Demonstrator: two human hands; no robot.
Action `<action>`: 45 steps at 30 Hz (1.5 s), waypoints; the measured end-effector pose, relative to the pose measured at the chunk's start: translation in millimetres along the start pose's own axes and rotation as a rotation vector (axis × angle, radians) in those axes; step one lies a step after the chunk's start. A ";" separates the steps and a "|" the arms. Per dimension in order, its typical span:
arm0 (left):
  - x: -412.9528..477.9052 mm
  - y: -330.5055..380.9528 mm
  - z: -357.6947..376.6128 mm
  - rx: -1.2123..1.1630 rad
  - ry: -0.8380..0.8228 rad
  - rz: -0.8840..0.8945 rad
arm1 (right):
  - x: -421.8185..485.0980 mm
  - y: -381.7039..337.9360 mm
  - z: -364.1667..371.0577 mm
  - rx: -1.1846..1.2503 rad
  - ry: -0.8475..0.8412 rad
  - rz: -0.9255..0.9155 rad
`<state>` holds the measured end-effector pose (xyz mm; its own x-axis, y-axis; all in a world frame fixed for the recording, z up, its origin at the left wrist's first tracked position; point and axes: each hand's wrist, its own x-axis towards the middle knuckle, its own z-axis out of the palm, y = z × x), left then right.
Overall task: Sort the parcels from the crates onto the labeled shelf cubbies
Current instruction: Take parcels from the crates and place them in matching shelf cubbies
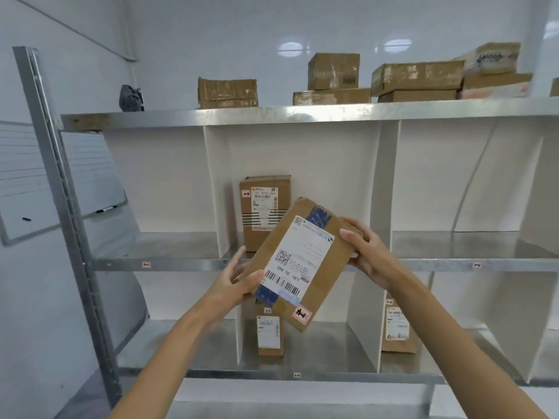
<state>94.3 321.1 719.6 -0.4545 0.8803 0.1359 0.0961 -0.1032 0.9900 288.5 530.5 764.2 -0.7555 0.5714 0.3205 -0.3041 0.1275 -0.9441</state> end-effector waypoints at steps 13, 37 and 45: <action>7.1 -28.9 66.7 -0.372 -0.043 -0.051 | -31.9 30.9 7.0 0.245 0.436 -0.062; -5.4 -23.6 81.5 -0.371 0.016 0.098 | -90.3 63.3 48.8 0.145 0.346 0.030; -16.1 -21.0 73.5 -0.065 -0.069 0.141 | -107.0 36.7 22.4 -0.236 0.215 -0.052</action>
<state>164.7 343.1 693.8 -0.3783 0.8846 0.2727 0.0958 -0.2556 0.9620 345.1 455.9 696.9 -0.5945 0.7145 0.3689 -0.1771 0.3312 -0.9268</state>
